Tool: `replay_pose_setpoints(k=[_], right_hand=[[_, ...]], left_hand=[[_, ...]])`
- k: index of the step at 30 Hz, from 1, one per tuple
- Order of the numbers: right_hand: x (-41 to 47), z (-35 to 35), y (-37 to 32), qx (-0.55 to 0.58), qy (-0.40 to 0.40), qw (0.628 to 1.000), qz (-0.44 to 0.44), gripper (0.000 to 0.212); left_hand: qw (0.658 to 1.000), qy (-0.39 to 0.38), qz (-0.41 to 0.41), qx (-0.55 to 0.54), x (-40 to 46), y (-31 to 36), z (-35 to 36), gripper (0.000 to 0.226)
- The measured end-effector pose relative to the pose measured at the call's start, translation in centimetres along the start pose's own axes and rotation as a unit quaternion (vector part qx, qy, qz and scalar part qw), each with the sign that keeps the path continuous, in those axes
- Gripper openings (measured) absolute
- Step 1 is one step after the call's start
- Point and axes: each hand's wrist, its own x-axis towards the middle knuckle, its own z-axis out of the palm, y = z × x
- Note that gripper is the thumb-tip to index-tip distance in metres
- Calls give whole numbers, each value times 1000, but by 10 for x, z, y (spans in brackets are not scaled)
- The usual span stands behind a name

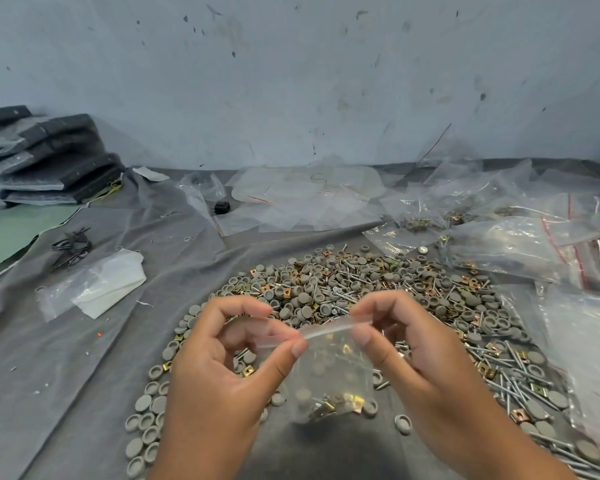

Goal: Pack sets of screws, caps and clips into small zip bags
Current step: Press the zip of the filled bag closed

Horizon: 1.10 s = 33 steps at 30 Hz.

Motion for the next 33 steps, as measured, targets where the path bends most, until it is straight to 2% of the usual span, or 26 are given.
replay_pose_setpoints(k=[3,7,12,17,21,28,33], right_hand=[[1,2,0,-57,-7,998,-36,20],[1,1,-1,-84,1,995,-44,20],[0,3,-2,-45,-8,999,-19,17],[-2,3,-6,-13,-38,999,-26,11],[-2,5,-7,-27,-24,998,-61,2],[-3,4,-6,-47,-22,998,-45,12],[-4,5,-5,-23,-42,998,-43,4]], left_hand=[[1000,1,-9,-2,0,1,1,42],[999,3,-31,-29,0,3,3,52],[997,-34,-37,-58,0,2,3,57],[998,-33,-14,-49,-1,-1,2,49],[997,-50,8,-58,-3,-2,6,43],[997,-48,4,-52,-5,-1,8,50],[998,-51,6,-44,-6,0,8,48]])
